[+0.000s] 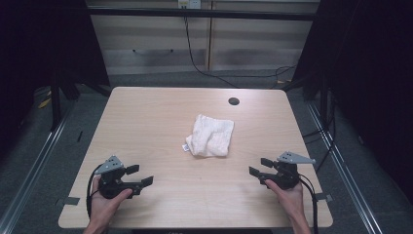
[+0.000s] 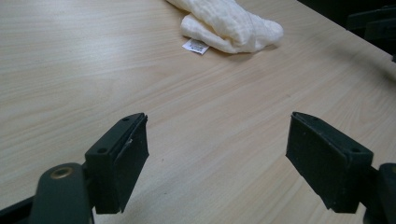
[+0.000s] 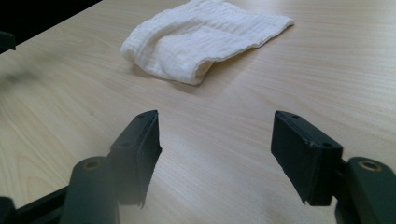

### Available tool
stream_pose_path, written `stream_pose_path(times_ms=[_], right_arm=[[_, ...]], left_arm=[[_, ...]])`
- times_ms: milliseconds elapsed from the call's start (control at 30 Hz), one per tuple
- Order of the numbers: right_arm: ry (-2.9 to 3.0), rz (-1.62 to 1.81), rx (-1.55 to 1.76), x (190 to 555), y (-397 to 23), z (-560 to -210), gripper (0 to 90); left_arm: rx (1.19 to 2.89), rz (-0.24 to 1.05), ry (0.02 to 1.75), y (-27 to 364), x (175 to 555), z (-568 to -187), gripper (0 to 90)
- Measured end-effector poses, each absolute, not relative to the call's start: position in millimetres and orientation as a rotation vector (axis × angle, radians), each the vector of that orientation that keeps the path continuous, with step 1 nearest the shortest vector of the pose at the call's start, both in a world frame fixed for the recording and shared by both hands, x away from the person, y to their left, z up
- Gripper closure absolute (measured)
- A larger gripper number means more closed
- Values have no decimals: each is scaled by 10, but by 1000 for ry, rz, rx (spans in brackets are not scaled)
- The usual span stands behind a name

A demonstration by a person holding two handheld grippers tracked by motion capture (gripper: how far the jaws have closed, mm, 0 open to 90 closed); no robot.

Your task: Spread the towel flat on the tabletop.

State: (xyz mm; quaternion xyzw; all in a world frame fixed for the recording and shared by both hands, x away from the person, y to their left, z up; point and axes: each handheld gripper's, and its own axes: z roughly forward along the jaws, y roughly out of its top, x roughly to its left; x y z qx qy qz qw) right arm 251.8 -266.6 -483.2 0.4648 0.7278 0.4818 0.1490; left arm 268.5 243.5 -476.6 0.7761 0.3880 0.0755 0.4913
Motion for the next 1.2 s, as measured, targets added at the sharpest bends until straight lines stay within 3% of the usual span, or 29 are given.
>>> stream_pose_path(times_ms=[667, 800, 867, 1200], right_arm=[[2359, 1381, 1157, 2791, -2287, -4717, 481], [2384, 1393, 1149, 2929, -2240, -4737, 503], [2398, 1395, 1148, 3044, -2199, -4744, 541], [2469, 1313, 1083, 3470, -1961, -4633, 596]], left_arm=[[1901, 156, 941, 2400, 2670, -4797, 222], [1925, 166, 931, 2366, 2712, -4811, 224], [1944, 185, 919, 2352, 2745, -4806, 273], [1953, 177, 910, 2316, 2898, -4752, 258]])
